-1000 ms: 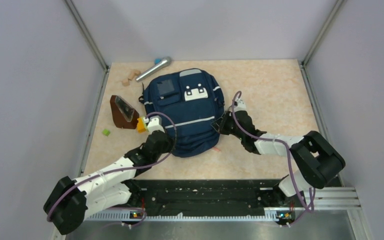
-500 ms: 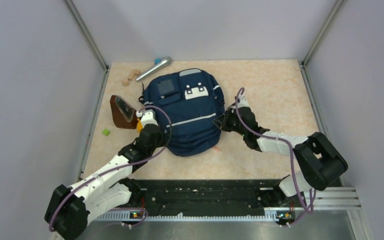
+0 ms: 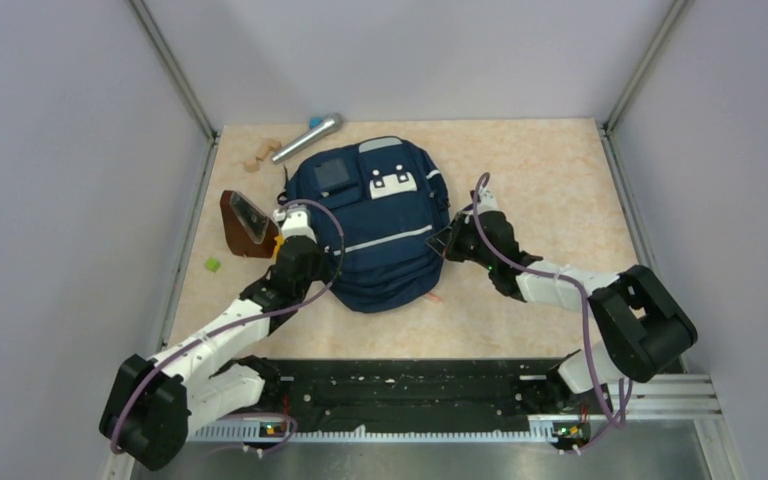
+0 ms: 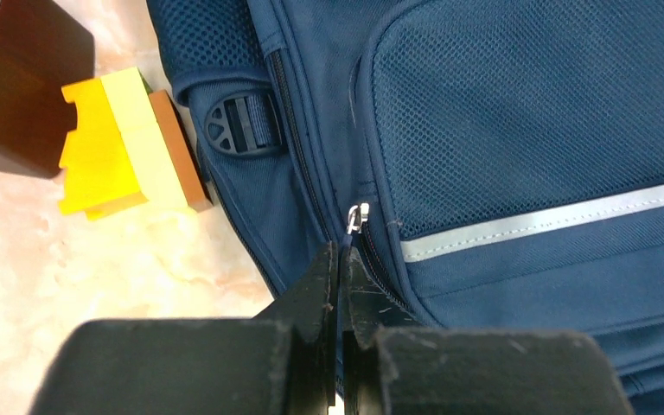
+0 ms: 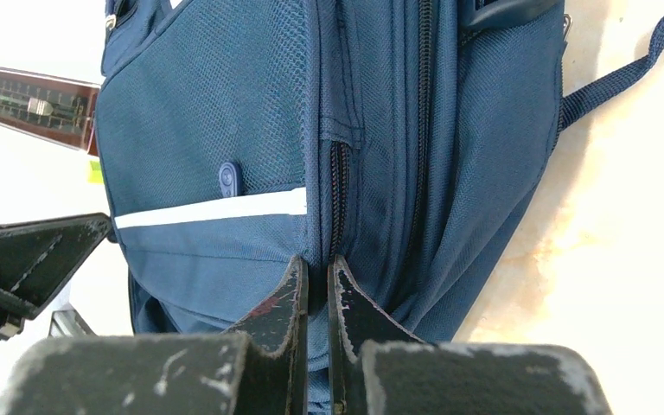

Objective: Pack the student bag
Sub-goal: Unzip the student bag at the center of the board.

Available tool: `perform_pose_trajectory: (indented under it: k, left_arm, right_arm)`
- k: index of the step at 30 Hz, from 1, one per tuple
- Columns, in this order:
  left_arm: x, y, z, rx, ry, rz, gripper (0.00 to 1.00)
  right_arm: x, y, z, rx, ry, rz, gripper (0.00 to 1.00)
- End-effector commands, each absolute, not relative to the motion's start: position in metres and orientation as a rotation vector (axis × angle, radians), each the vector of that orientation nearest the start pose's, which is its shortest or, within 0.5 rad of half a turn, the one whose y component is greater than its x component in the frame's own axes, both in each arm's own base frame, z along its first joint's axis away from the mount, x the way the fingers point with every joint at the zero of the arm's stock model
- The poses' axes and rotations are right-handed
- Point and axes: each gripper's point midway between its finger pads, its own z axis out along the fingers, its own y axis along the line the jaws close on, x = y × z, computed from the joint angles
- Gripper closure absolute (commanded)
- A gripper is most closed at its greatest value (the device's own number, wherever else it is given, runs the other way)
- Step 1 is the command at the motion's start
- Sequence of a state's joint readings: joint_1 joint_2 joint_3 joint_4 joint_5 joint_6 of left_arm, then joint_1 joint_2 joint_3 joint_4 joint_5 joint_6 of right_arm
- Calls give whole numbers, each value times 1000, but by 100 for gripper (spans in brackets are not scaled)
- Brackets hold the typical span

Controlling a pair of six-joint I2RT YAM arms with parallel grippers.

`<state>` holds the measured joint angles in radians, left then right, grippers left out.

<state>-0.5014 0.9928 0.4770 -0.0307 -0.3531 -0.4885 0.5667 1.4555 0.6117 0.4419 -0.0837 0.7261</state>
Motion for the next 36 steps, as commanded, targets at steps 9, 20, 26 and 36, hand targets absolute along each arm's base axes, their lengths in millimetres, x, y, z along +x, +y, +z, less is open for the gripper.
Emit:
perform_pose_trajectory:
  k: [9, 20, 26, 36]
  left_arm:
    - [334, -107, 174, -63, 1928, -102, 54]
    - [304, -207, 211, 487, 1870, -240, 49]
    - [287, -255, 183, 750, 1937, -340, 48]
    - [281, -266, 141, 904, 1976, -251, 29]
  right_arm:
    - [342, 257, 172, 77, 1967, 942, 100]
    - [344, 260, 204, 84, 1950, 966, 100]
    - [341, 263, 211, 63, 1954, 991, 100]
    - [334, 260, 218, 48, 1936, 1016, 100]
